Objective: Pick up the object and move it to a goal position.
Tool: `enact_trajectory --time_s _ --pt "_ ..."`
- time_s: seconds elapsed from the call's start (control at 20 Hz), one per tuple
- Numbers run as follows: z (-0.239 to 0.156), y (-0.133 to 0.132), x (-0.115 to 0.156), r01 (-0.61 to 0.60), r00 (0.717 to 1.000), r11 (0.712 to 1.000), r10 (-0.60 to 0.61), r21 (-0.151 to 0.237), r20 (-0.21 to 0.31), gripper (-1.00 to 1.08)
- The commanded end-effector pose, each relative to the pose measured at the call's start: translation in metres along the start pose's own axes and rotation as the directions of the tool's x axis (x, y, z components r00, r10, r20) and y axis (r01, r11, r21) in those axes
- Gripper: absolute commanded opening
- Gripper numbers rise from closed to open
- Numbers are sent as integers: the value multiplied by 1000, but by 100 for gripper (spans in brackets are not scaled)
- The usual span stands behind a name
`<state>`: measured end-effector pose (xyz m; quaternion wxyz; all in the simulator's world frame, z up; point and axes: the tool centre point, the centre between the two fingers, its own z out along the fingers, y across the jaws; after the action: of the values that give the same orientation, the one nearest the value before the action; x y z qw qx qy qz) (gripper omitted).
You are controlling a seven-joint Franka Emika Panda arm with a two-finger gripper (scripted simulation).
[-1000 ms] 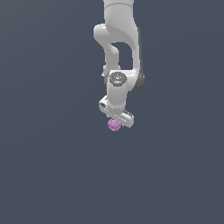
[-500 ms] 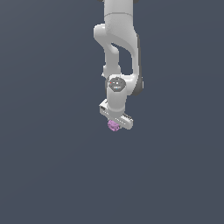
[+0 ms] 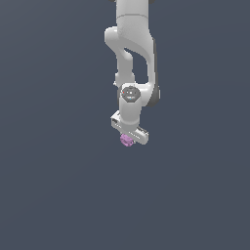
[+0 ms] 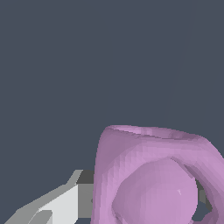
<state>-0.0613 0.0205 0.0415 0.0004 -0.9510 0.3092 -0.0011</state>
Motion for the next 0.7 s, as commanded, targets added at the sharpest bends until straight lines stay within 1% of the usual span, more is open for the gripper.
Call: enact_trajectory --time_s 0.0,0.3,0.45,0.65 --pt "0 0 1 1 1000 1000 -1 0 0 -100" --pt "-11 17 17 1 1000 1000 -1 0 0 -100" --pt "-22 32 34 1 1000 1000 -1 0 0 -100" --pt "-41 60 63 1 1000 1000 -1 0 1 -100"
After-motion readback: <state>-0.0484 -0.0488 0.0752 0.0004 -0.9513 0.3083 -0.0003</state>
